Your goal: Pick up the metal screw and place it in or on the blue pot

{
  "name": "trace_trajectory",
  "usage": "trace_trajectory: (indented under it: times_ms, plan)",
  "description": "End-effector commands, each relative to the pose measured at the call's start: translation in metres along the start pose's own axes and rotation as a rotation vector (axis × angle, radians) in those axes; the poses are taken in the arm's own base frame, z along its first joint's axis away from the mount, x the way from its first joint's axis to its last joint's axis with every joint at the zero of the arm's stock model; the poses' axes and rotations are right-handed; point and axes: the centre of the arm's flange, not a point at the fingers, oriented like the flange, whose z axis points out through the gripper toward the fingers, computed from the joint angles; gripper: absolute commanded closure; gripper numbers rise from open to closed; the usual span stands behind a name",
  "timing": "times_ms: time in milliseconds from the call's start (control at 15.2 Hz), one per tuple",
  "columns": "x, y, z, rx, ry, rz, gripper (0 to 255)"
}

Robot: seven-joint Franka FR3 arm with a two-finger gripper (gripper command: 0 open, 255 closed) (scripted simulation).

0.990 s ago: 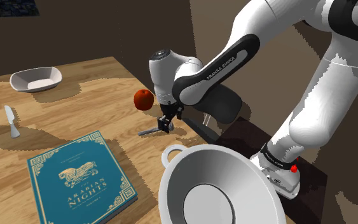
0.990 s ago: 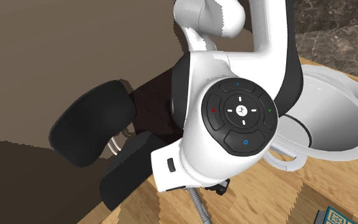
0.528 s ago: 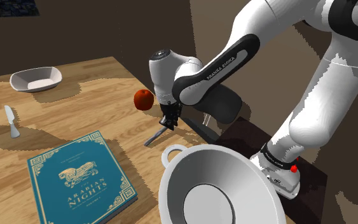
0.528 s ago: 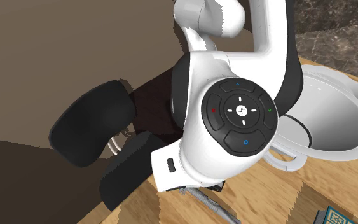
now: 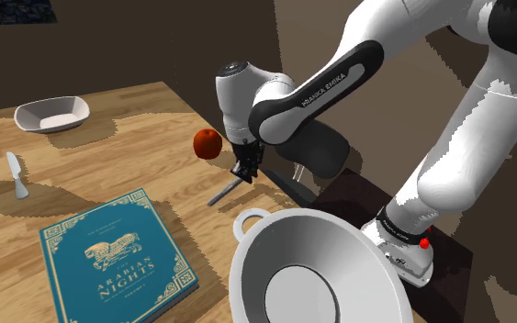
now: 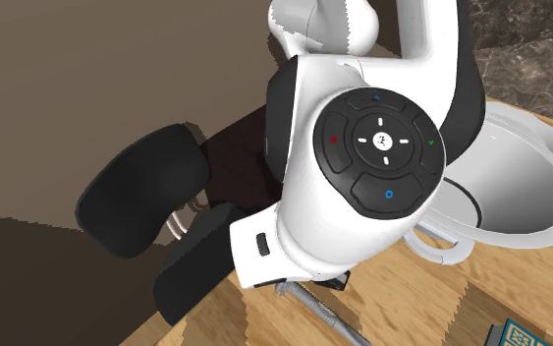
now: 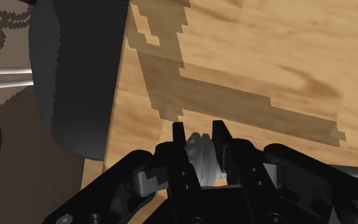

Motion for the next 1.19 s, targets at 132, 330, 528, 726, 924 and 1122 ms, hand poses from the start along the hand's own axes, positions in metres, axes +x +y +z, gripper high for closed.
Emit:
trace_trajectory:
  times_ms: [132, 330, 528, 726, 924, 1122]
  plan:
    - [-0.003, 0.002, -0.02, 0.0, 0.0, 0.0, 255]
    - [-0.006, 0.005, -0.036, 0.0, 0.0, 0.0, 255]
    - [-0.008, 0.007, -0.051, 0.0, 0.0, 0.0, 255]
    - [-0.011, 0.01, -0.067, 0.0, 0.0, 0.0, 255]
    - [-0.013, 0.013, -0.082, 0.0, 0.0, 0.0, 255]
    - [-0.016, 0.015, -0.097, 0.0, 0.0, 0.0, 255]
